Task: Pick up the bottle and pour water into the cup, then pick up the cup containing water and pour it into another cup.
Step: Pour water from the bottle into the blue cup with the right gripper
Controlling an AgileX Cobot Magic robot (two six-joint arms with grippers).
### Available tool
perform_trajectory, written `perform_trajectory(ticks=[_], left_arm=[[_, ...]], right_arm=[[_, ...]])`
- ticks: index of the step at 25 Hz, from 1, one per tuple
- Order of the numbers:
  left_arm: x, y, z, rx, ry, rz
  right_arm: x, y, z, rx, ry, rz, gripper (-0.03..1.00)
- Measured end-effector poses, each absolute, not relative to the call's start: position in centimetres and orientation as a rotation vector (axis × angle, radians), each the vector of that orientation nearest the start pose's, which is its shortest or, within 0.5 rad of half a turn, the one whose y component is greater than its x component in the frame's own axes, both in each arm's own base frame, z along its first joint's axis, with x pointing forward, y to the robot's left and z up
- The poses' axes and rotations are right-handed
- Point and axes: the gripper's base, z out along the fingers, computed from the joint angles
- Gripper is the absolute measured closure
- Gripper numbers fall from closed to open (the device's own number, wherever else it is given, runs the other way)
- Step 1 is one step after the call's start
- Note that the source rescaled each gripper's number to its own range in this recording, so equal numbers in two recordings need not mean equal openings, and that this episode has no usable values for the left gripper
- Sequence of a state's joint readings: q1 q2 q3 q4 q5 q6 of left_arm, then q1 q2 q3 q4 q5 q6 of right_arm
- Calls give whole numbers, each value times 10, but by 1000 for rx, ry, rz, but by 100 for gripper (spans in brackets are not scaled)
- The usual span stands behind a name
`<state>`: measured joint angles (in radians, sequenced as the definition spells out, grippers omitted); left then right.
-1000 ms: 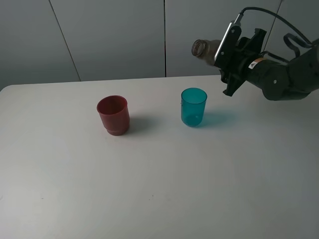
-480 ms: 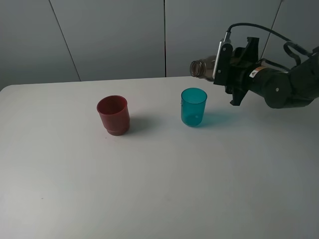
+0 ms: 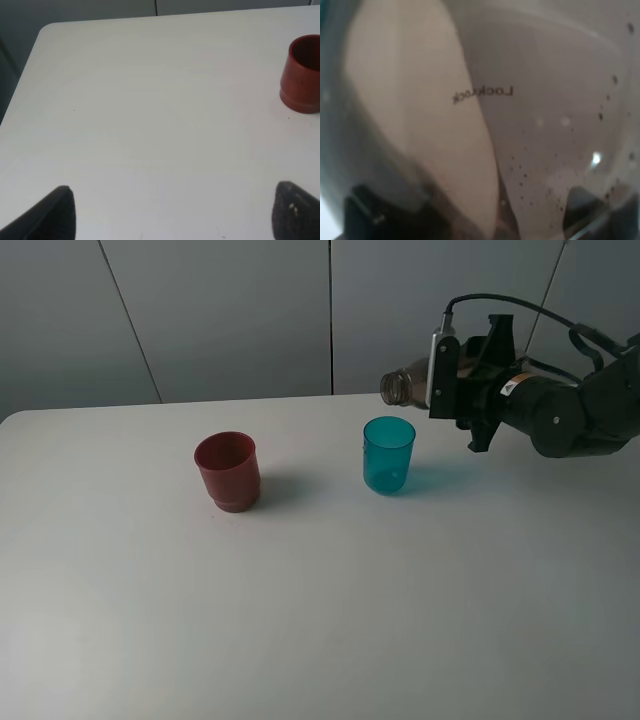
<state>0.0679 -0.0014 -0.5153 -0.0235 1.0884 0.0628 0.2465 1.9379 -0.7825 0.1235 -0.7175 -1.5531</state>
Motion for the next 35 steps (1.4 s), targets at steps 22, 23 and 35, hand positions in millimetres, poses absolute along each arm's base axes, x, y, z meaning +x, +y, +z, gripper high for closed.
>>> perform_trajectory(ticks=[22,23,35], left_arm=[[-8,-2,279,-4,2055,53],[-8,-2,279,-4,2055,53],[-8,-2,279,-4,2055,53]], right_arm=[[355,76,132,-1563,1322,-943,92],[355,76,132,-1568,1318,-947,92],[355,72,132,-1604,1294,-987,92]])
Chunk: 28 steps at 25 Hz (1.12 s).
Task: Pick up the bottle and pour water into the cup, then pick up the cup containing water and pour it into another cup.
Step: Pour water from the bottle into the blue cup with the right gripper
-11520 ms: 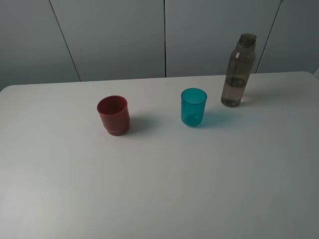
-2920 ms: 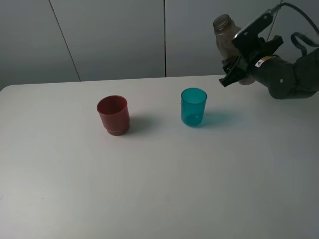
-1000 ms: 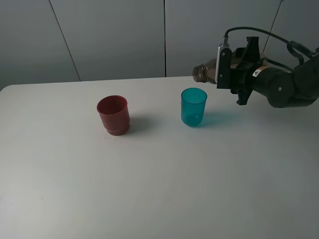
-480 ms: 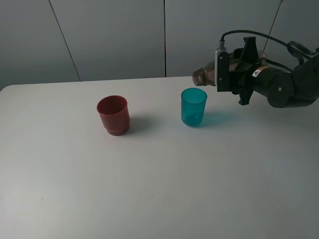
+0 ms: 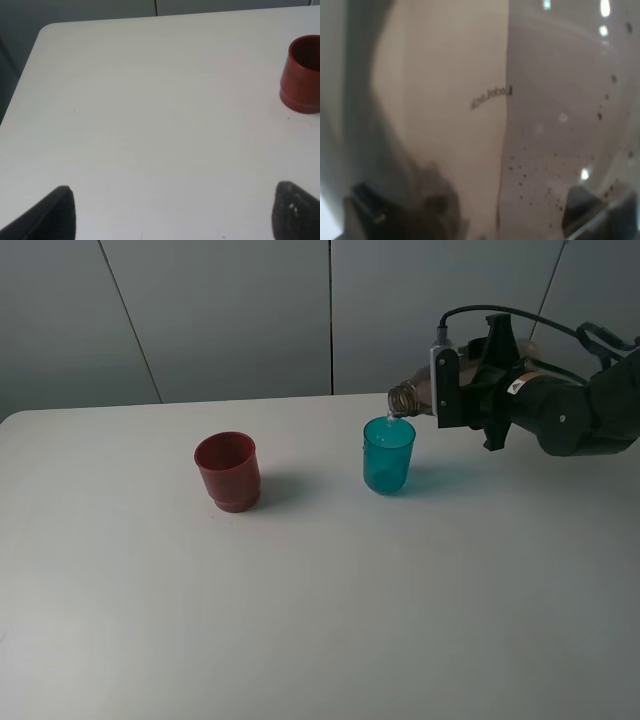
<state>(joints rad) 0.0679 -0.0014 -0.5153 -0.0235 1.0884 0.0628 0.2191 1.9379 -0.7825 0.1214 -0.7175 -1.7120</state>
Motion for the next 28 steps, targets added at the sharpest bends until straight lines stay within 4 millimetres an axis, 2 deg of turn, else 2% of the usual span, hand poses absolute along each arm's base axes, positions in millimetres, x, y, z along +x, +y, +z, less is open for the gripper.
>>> perform_trajectory(ticks=[8,14,28], left_arm=[[-8,-2,279,-4,2055,53],[-8,-2,279,-4,2055,53],[-8,-2,279,-4,2055,53]], right_arm=[[356,68,132,-1608,1295,-1000,92],[356,68,132,-1675,1236,-1052,92],[357,68,134,-1702,1175,-1109,92]])
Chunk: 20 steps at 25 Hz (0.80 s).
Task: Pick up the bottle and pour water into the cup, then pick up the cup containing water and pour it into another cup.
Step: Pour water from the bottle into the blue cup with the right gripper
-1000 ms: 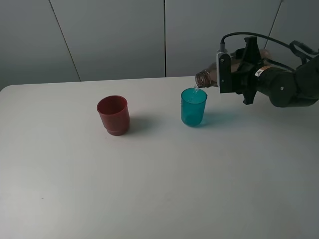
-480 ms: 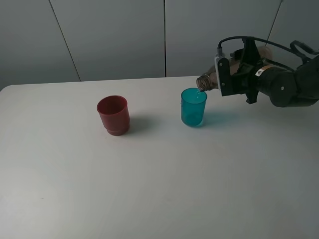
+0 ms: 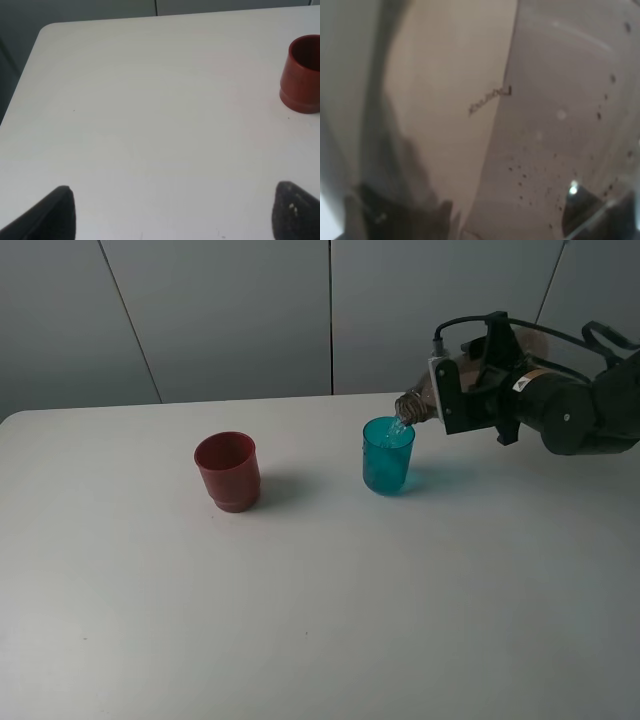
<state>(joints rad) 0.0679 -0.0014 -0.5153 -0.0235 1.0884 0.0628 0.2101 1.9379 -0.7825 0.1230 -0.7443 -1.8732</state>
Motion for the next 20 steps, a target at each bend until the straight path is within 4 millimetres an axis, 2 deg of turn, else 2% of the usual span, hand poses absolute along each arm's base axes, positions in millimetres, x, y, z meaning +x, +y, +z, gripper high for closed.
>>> perform_trajectory(ticks=[20], left_arm=[[-8,-2,279,-4,2055,53]], right_arm=[[357,68,135,-1732,1129,-1150,92]])
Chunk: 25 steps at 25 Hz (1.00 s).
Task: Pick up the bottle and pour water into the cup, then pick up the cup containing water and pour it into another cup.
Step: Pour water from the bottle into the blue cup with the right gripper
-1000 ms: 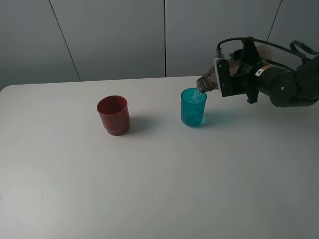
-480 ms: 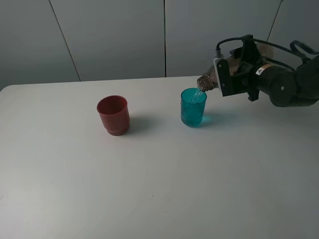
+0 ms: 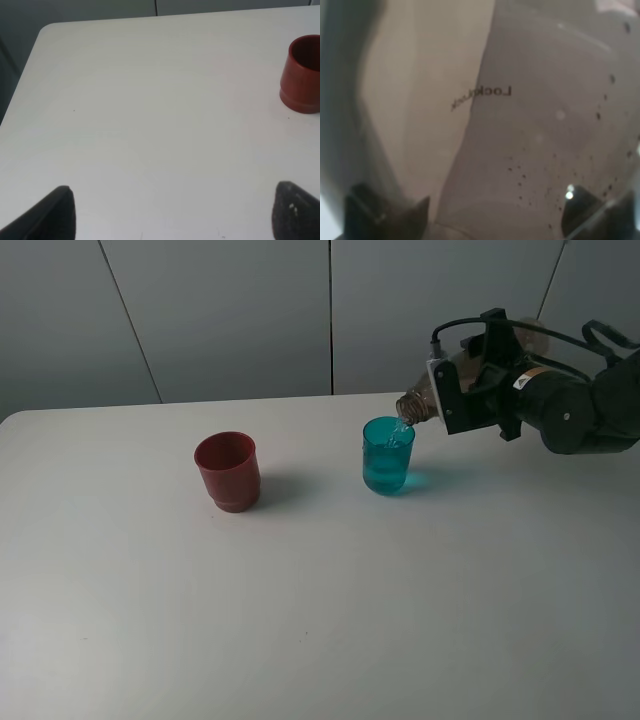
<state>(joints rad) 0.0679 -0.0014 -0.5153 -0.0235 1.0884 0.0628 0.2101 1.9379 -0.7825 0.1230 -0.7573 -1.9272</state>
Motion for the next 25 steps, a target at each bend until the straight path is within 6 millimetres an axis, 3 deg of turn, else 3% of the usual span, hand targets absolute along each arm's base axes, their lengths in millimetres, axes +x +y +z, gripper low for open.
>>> perform_trajectory(ticks=[25], left_arm=[[-8,-2,279,-4,2055,53]], right_arm=[[358,71,137,-1764,1060,-1169,92]])
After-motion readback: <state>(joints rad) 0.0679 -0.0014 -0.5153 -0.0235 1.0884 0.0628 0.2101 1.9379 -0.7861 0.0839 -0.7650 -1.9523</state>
